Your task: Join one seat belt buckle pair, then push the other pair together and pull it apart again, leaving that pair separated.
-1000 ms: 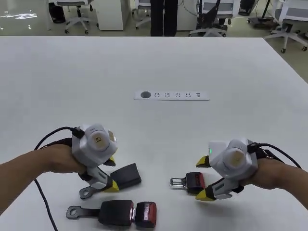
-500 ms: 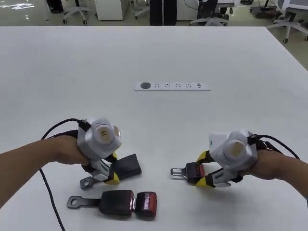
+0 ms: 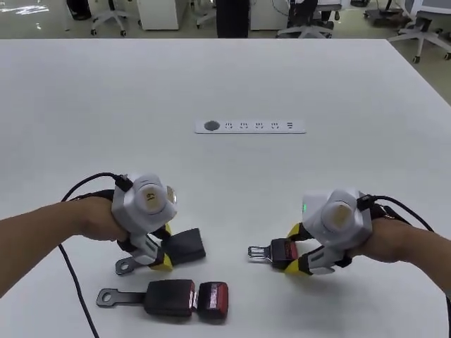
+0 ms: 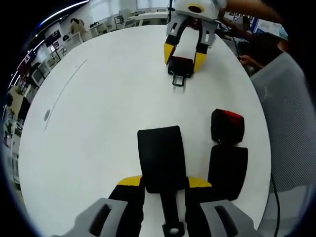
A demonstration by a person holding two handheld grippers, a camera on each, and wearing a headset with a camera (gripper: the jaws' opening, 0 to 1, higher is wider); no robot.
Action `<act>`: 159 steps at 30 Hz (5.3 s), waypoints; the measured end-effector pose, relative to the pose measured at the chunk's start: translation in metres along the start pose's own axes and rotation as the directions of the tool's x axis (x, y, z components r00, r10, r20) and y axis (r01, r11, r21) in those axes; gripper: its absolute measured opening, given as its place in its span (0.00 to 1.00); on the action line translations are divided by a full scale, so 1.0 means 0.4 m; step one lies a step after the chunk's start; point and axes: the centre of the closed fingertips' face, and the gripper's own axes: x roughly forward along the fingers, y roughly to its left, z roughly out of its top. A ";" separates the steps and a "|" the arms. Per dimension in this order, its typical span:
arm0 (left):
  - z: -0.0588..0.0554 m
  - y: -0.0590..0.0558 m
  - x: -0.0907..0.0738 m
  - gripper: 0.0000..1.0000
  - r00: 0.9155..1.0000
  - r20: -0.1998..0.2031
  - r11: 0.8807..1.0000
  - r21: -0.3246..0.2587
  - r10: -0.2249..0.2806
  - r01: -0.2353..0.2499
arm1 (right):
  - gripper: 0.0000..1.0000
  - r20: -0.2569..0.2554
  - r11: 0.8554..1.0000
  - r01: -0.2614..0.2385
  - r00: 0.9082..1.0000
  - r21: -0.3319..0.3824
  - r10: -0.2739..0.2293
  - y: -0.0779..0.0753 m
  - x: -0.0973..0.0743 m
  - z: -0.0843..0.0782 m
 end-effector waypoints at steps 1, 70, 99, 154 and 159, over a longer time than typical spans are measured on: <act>0.000 0.000 0.000 0.32 1.000 -0.006 1.000 0.006 -0.002 0.002 | 0.32 -0.001 1.000 -0.001 1.000 -0.001 0.001 0.001 0.000 0.001; 0.004 -0.016 0.004 0.32 0.986 -0.161 0.967 0.242 -0.047 0.085 | 0.31 0.035 0.998 -0.057 0.998 -0.038 0.058 0.043 0.088 0.169; 0.003 -0.018 0.007 0.30 0.985 -0.169 0.965 0.250 -0.039 0.081 | 0.29 0.083 0.999 -0.031 0.996 -0.019 0.032 0.045 0.119 0.203; 0.003 -0.011 0.009 0.31 0.983 -0.177 0.974 0.210 -0.041 0.079 | 0.30 0.058 0.998 -0.053 0.997 -0.030 0.054 0.046 0.110 0.197; 0.003 -0.013 0.009 0.32 0.983 -0.176 0.976 0.202 -0.043 0.079 | 0.30 0.048 0.998 -0.053 0.997 -0.037 0.055 0.046 0.101 0.190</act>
